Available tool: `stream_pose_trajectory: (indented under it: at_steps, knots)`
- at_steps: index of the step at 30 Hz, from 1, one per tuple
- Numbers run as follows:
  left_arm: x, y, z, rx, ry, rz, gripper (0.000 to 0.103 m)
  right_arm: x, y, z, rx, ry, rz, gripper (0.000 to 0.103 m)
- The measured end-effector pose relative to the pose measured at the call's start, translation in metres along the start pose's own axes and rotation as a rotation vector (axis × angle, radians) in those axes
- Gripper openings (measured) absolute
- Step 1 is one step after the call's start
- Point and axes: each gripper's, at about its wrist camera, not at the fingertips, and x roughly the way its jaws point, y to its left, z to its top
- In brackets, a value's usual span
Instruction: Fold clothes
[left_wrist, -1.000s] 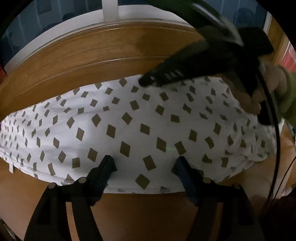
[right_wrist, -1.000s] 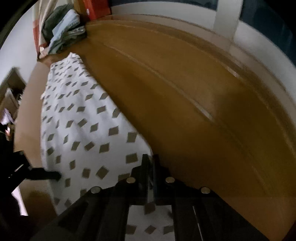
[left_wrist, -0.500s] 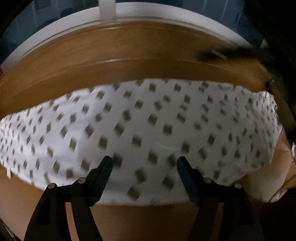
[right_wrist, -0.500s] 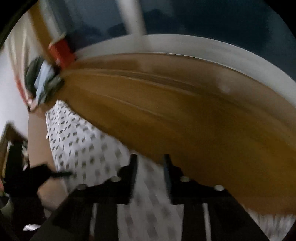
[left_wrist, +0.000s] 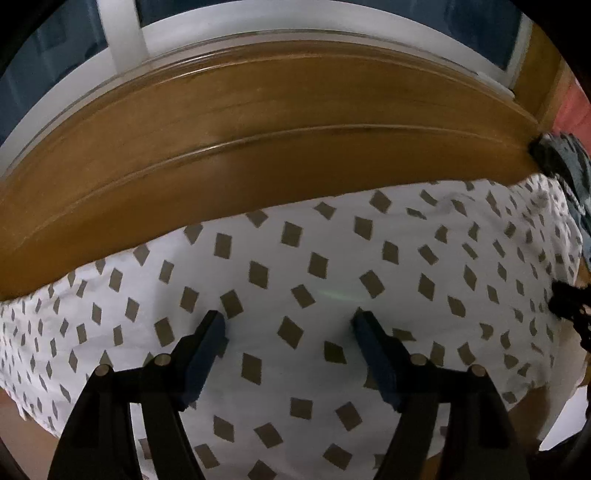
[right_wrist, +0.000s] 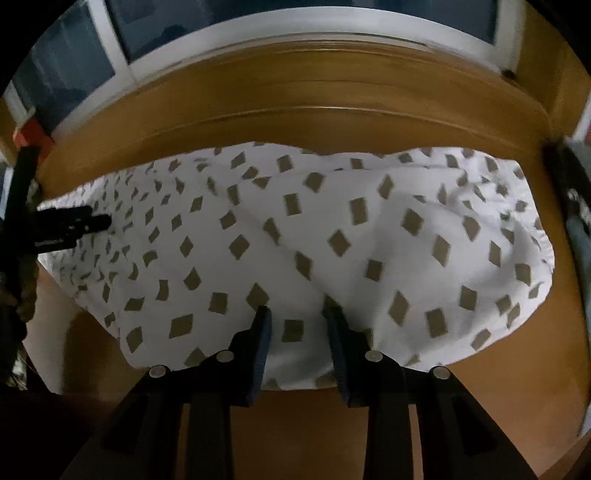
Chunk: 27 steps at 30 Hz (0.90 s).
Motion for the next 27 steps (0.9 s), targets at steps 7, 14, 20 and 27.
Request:
stream_pose_trajectory:
  at_steps: [7,14,20,27]
  knots:
    - [-0.004,-0.03,0.011,0.018,0.01,-0.033,0.07,-0.038,-0.047,-0.016,0.158,-0.077,0.027,0.053]
    - [-0.008,-0.104,0.006,0.154,0.029,-0.125,0.07,-0.041,-0.155,-0.031,0.614,-0.102,0.144,0.054]
    - [-0.004,-0.122,0.001,0.184,0.048,-0.089,0.071,-0.031,-0.188,-0.018,0.669,-0.094,0.19,0.009]
    - [-0.005,-0.124,0.0,0.137,0.043,-0.056,0.073,-0.034,-0.194,-0.022,0.519,-0.021,0.087,0.011]
